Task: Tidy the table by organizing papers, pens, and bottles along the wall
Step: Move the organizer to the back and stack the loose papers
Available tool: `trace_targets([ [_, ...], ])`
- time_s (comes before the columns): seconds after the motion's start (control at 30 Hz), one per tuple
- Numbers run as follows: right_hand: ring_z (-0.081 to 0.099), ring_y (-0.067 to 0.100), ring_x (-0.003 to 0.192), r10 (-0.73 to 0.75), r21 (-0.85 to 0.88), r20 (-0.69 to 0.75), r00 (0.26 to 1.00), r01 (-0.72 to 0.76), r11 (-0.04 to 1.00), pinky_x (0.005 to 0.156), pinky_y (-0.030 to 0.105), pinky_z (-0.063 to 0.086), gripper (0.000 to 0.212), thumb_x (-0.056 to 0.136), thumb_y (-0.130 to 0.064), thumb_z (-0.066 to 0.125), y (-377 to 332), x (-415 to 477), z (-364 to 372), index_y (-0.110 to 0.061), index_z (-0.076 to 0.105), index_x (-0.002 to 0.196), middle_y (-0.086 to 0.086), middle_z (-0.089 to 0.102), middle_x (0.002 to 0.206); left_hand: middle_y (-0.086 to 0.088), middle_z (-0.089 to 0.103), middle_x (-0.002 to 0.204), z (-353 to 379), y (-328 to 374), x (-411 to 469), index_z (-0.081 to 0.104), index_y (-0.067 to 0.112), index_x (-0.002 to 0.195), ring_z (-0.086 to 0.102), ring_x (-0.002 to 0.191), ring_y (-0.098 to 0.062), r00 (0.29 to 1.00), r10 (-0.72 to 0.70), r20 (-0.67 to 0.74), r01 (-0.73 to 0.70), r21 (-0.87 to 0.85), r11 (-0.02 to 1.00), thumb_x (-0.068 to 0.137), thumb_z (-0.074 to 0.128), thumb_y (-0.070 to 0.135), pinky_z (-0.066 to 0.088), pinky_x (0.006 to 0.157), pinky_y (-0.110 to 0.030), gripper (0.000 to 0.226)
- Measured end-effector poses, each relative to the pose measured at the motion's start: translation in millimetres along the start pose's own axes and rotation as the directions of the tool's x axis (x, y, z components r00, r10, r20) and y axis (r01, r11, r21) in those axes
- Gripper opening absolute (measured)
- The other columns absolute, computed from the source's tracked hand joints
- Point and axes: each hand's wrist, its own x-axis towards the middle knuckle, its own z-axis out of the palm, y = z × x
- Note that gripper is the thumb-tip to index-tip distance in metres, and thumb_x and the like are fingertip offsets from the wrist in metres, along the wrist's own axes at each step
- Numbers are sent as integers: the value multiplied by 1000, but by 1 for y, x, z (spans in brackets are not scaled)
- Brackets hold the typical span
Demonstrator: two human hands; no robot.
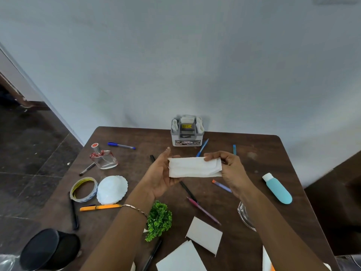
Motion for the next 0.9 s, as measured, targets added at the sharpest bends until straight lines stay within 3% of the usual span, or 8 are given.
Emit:
trace_targets([
  [0.07,63,12,96,-14,-21,18,1000,15,1000,70,18,56,29,84,10,60,0,2,-1,-16,74,84,-10,69,102,-17,68,116,1,1,1,59,4,119,70,90,-24,999,-44,17,43,27,999,81,66,45,59,59,-29,57],
  [0.13,61,16,101,22,-33,25,999,-21,999,77,26,58,30,88,4,58,2,4,-1,-21,75,85,-9,68,106,-19,66,118,3,1,4,56,1,124,68,93,-25,999,-25,-21,26,59,998,70,78,26,58,59,-29,64],
  [0.2,61,22,106,104,28,21,994,-105,994,91,41,54,38,97,-5,45,6,8,-4,-26,75,90,-5,68,110,-18,65,118,4,1,8,52,-1,127,68,92,-24,998,21,-51,-15,112,994,74,74,4,57,58,-26,58],
  [0.3,64,29,107,233,280,27,972,-231,932,96,51,47,43,100,-19,28,8,12,-8,-21,70,108,7,69,115,-17,66,117,4,2,13,56,0,124,67,94,-23,996,73,-51,-65,150,987,79,67,-6,57,58,-25,46],
  [0.43,65,27,105,353,260,73,933,-359,896,94,47,50,34,99,-39,42,12,19,-9,-18,65,115,7,69,112,-14,70,108,2,6,20,60,2,117,68,93,-24,989,132,-58,-117,215,970,80,67,-6,58,59,-26,38],
  [0.6,66,19,96,268,26,66,961,-270,963,65,22,56,26,86,-5,67,13,33,-4,-10,64,111,8,67,109,-13,69,109,-2,15,34,62,6,110,66,98,-25,984,166,-70,-138,303,943,82,66,-4,59,64,-29,29],
  [0.73,62,12,84,126,-138,13,992,-123,983,59,13,51,14,84,2,66,9,51,1,-6,69,96,5,69,94,-10,69,104,-3,35,47,66,9,89,65,95,-24,979,196,-50,-165,358,919,86,60,-5,58,60,-26,15],
  [0.9,63,13,83,9,-187,-78,997,-24,982,61,15,50,18,81,8,64,-2,90,14,-9,68,85,6,69,90,-13,59,115,3,75,69,64,7,102,63,102,-30,968,249,-37,-218,366,905,86,63,-1,59,57,-26,17],
])
